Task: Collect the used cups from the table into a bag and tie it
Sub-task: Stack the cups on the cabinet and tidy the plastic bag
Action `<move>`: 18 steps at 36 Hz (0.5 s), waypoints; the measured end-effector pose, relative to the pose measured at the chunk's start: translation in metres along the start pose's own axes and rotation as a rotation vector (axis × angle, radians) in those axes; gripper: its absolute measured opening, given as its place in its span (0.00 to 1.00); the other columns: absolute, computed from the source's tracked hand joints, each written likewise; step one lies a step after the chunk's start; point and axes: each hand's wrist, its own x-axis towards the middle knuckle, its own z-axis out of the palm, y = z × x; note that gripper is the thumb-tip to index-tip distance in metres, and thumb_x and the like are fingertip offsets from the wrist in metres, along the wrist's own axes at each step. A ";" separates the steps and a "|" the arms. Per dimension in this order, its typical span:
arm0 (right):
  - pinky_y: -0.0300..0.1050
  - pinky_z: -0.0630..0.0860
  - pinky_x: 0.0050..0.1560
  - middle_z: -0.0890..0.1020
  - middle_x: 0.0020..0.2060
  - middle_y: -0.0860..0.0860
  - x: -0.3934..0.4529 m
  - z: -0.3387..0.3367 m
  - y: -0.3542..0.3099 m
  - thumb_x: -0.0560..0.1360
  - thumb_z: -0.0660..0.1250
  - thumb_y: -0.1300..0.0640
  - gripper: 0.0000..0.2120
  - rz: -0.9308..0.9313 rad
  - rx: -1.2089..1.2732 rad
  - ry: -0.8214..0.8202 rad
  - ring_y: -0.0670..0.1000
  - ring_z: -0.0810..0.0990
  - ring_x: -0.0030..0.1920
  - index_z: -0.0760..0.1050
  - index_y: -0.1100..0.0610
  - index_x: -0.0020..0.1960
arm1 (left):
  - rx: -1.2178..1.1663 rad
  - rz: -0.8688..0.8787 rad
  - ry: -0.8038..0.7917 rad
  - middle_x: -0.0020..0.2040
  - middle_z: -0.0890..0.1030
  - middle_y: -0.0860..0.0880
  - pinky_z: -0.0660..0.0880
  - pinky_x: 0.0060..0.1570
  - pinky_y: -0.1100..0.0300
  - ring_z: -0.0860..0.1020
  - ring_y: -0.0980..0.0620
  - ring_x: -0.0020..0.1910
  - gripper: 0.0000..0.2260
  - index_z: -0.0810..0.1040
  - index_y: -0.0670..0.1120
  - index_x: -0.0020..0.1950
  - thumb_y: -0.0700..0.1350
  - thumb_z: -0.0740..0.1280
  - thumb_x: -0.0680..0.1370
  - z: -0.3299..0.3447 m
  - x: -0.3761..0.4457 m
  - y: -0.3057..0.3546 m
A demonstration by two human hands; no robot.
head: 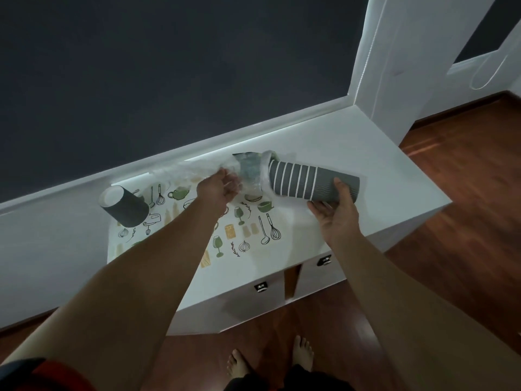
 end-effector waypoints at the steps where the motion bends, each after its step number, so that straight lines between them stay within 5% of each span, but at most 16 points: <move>1: 0.60 0.82 0.50 0.79 0.60 0.60 0.001 -0.003 -0.004 0.71 0.76 0.56 0.28 -0.009 0.013 0.010 0.62 0.81 0.55 0.70 0.58 0.68 | -0.020 -0.003 -0.002 0.34 0.84 0.48 0.78 0.27 0.59 0.82 0.51 0.29 0.07 0.79 0.42 0.47 0.44 0.67 0.81 0.004 0.000 0.001; 4: 0.59 0.83 0.47 0.80 0.58 0.60 0.002 -0.007 -0.015 0.71 0.76 0.54 0.26 -0.034 0.073 0.048 0.62 0.81 0.54 0.72 0.58 0.65 | -0.084 -0.021 0.001 0.41 0.82 0.47 0.79 0.29 0.59 0.82 0.51 0.34 0.07 0.78 0.42 0.51 0.45 0.66 0.81 0.014 0.003 0.003; 7: 0.59 0.83 0.44 0.79 0.58 0.59 0.002 -0.014 -0.025 0.69 0.77 0.54 0.24 -0.047 0.136 0.065 0.62 0.81 0.54 0.73 0.56 0.62 | -0.107 -0.020 0.002 0.40 0.82 0.47 0.82 0.47 0.52 0.80 0.52 0.32 0.10 0.78 0.41 0.58 0.45 0.65 0.82 0.023 0.007 -0.001; 11: 0.59 0.82 0.45 0.80 0.58 0.60 0.001 -0.021 -0.029 0.69 0.77 0.53 0.22 -0.030 0.123 0.027 0.62 0.82 0.53 0.75 0.56 0.59 | -0.092 0.012 -0.012 0.43 0.82 0.44 0.78 0.27 0.62 0.81 0.54 0.27 0.13 0.75 0.39 0.63 0.45 0.62 0.83 0.033 0.006 -0.006; 15: 0.58 0.82 0.45 0.79 0.57 0.60 -0.002 -0.022 -0.025 0.69 0.76 0.52 0.21 -0.010 0.095 0.001 0.62 0.82 0.54 0.75 0.56 0.58 | -0.128 0.015 -0.105 0.60 0.81 0.39 0.78 0.30 0.60 0.84 0.46 0.48 0.15 0.71 0.38 0.67 0.45 0.59 0.84 0.044 0.003 -0.011; 18: 0.57 0.82 0.44 0.79 0.57 0.60 -0.002 -0.023 -0.021 0.68 0.77 0.51 0.20 -0.012 0.097 0.002 0.62 0.81 0.54 0.76 0.56 0.57 | -0.211 -0.001 -0.101 0.68 0.76 0.37 0.80 0.41 0.59 0.75 0.41 0.68 0.12 0.70 0.39 0.66 0.41 0.56 0.85 0.047 0.002 -0.010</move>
